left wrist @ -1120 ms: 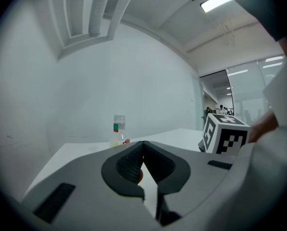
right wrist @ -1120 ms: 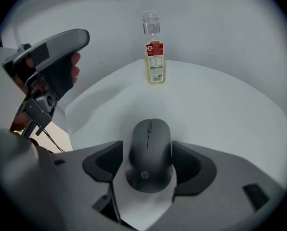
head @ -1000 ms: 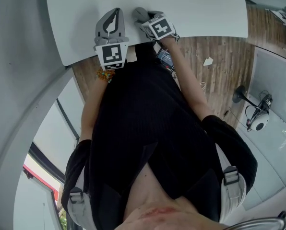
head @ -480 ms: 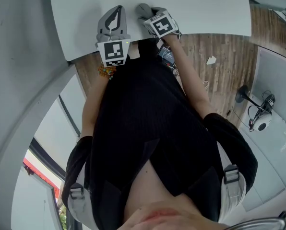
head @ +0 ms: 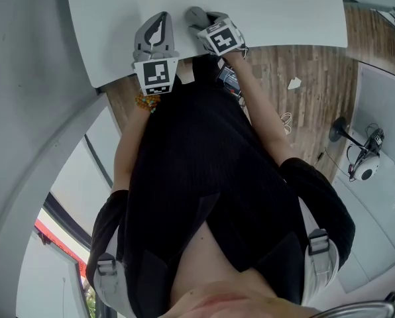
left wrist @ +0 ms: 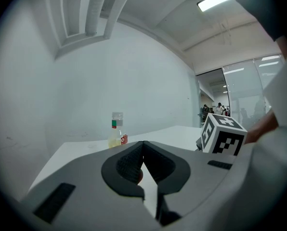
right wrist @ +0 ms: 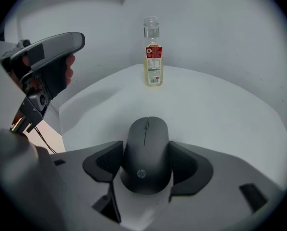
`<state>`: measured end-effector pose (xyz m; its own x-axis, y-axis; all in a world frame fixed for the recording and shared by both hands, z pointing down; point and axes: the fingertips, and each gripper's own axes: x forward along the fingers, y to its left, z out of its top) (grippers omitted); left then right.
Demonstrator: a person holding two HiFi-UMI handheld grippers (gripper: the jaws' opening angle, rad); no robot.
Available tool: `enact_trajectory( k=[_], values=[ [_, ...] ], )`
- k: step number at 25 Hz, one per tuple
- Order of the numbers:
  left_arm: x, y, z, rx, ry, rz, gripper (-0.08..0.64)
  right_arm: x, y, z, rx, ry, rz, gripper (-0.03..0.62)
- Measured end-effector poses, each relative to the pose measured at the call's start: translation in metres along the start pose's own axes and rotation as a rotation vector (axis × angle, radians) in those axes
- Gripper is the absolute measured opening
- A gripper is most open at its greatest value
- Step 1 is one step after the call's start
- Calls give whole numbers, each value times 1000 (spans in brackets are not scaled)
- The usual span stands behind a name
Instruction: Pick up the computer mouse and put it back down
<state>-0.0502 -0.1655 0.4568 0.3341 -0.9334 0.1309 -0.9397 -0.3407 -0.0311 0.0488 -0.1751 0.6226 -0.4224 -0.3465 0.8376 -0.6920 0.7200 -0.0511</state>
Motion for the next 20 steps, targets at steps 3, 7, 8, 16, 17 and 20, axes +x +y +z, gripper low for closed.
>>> enact_trajectory(
  k=[3, 7, 8, 16, 17, 20],
  values=[
    [-1, 0, 1, 1, 0, 2, 3, -1, -1, 1, 2, -12, -6, 287],
    [-4, 0, 1, 4, -1, 2, 3, -2, -2, 1, 20, -23, -14, 285],
    [-4, 0, 1, 4, -2, 0, 3, -1, -2, 1, 22, -22, -16, 285],
    [-8, 2, 0, 8, -2, -1, 3, -6, 0, 5, 87, -51, 1, 285],
    [-8, 3, 1, 10, -2, -2, 3, -8, 0, 8, 85, -62, 0, 285],
    [-6, 3, 3, 13, -4, -4, 3, -14, -3, 17, 79, -95, 2, 287]
  ],
)
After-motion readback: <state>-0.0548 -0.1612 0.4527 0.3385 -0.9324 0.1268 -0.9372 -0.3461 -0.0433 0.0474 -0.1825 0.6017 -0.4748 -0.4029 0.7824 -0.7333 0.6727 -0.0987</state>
